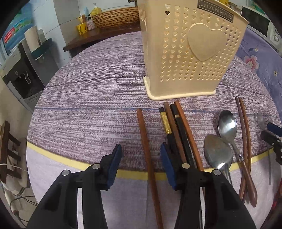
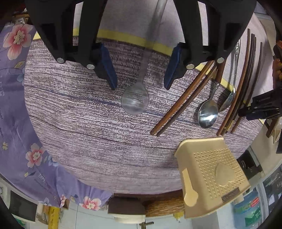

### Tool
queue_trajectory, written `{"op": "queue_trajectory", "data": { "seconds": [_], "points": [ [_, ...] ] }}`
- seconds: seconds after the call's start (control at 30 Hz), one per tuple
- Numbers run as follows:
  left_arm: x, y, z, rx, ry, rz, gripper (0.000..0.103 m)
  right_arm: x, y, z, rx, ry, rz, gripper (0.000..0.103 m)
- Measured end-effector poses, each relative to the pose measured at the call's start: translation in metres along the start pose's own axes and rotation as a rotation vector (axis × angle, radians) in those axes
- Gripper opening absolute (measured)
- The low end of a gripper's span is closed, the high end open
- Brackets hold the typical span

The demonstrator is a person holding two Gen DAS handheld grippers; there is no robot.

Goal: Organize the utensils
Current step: 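Grasp a brown chopstick with the left tool while the right tool grasps a silver spoon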

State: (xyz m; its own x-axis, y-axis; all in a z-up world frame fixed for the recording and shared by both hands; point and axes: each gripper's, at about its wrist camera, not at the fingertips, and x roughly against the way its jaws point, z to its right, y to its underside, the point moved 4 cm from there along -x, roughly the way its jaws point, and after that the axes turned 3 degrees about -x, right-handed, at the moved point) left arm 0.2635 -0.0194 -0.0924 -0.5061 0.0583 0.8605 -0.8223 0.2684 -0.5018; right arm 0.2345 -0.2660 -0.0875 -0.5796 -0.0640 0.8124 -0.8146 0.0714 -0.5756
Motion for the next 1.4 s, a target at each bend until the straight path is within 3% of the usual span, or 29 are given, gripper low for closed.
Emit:
{"op": "queue_trajectory", "data": {
  "seconds": [0.03,0.2,0.37,0.43,0.57,0.67,0.73,0.87,1.03,1.1,1.17,1.23,1.3,1.4],
  "points": [
    [-0.003,-0.005,0.0,-0.005,0.001,-0.008,0.043,-0.005,-0.002,0.0,-0.001,-0.004,-0.019,0.044],
    [-0.014,-0.024,-0.001,-0.011,0.012,-0.046,0.032,-0.017,-0.013,-0.004,0.026,0.019,-0.054,0.036],
    [-0.017,-0.027,0.004,-0.035,-0.007,-0.053,0.01,-0.019,-0.017,-0.002,0.021,0.001,-0.055,0.035],
    [-0.017,-0.026,0.005,-0.028,-0.013,-0.048,0.01,-0.016,-0.018,-0.002,0.013,-0.023,-0.039,0.035],
    [-0.016,-0.024,0.002,-0.004,-0.007,-0.034,0.009,0.01,-0.024,-0.008,0.0,-0.101,0.076,0.035],
    [-0.003,-0.025,-0.007,0.031,0.004,0.023,0.008,0.033,-0.03,-0.019,0.027,-0.166,0.168,0.035],
    [0.016,-0.028,-0.012,0.059,0.033,0.072,0.008,0.052,-0.037,-0.031,0.058,-0.222,0.235,0.004],
    [0.069,-0.047,-0.026,0.087,0.041,0.212,0.008,0.079,-0.062,-0.052,0.089,-0.254,0.32,0.002],
    [0.093,-0.048,-0.033,0.098,0.03,0.261,0.008,0.071,-0.068,-0.055,0.086,-0.229,0.295,0.003],
    [0.097,-0.043,-0.034,0.112,0.029,0.271,0.008,0.056,-0.068,-0.046,0.051,-0.218,0.243,0.006],
    [0.101,-0.04,-0.035,0.13,0.024,0.283,0.008,0.042,-0.063,-0.045,0.047,-0.224,0.185,0.022],
    [0.105,-0.04,-0.035,0.137,0.021,0.295,0.008,0.031,-0.058,-0.046,0.05,-0.207,0.171,0.048],
    [0.113,-0.04,-0.035,0.142,0.017,0.309,0.008,0.021,-0.053,-0.055,0.097,-0.196,0.152,0.05],
    [0.121,-0.038,-0.036,0.149,0.009,0.321,0.008,0.002,-0.042,-0.072,0.223,-0.108,0.088,0.05]
  ]
}}
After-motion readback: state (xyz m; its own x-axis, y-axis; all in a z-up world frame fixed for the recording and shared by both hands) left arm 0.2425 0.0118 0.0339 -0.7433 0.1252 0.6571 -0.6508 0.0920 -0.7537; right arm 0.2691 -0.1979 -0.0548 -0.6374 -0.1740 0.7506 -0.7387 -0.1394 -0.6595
